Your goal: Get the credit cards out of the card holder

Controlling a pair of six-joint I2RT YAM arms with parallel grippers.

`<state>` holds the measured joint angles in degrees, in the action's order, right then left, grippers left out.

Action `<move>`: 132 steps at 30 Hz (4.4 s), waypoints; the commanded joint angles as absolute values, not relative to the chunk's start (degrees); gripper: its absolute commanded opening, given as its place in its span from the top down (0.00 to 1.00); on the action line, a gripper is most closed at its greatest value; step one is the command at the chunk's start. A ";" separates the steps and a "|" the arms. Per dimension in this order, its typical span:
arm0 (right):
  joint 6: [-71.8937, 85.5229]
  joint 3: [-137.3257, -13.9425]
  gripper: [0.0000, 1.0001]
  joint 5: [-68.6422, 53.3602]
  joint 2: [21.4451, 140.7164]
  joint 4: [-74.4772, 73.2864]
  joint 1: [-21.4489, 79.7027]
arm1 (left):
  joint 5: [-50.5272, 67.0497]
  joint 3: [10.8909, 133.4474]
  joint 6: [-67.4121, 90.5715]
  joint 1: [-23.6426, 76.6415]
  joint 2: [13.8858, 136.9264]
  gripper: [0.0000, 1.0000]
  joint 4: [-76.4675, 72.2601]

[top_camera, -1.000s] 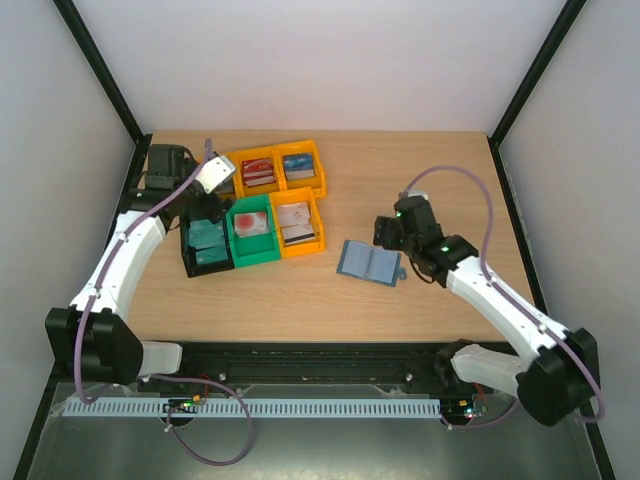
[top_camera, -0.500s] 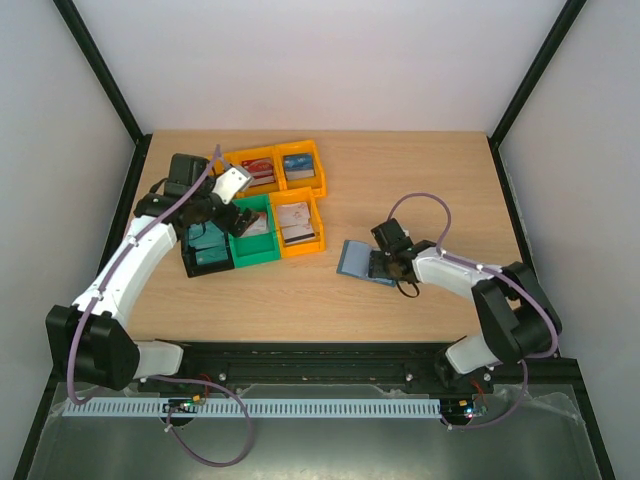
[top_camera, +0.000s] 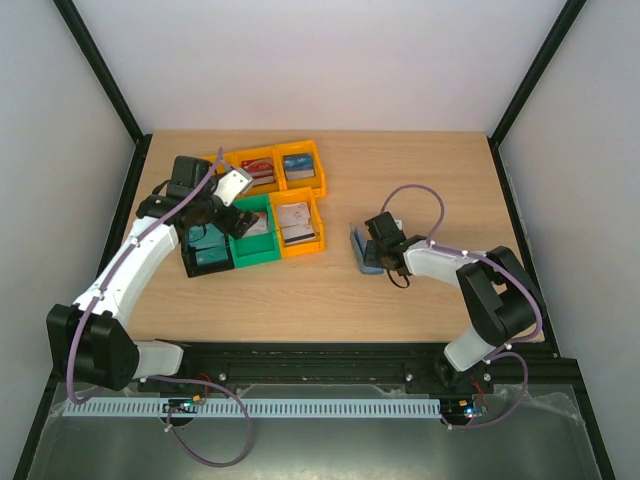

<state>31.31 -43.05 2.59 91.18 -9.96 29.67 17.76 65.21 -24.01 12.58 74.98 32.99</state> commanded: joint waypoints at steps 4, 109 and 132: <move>28.97 -44.90 0.98 1.54 89.48 -15.82 29.79 | 17.34 63.93 -23.92 13.01 74.78 0.01 33.26; 46.10 -28.99 0.81 -36.46 79.69 5.09 34.60 | 27.74 58.95 -1.58 42.98 107.72 0.49 17.83; 49.61 -24.08 0.57 -30.12 73.77 3.30 37.21 | 27.97 58.28 0.31 43.65 105.65 0.50 16.75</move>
<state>47.13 -25.50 -30.33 72.12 0.40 36.51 29.30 59.18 -0.51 42.76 105.73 14.74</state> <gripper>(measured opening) 0.403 0.504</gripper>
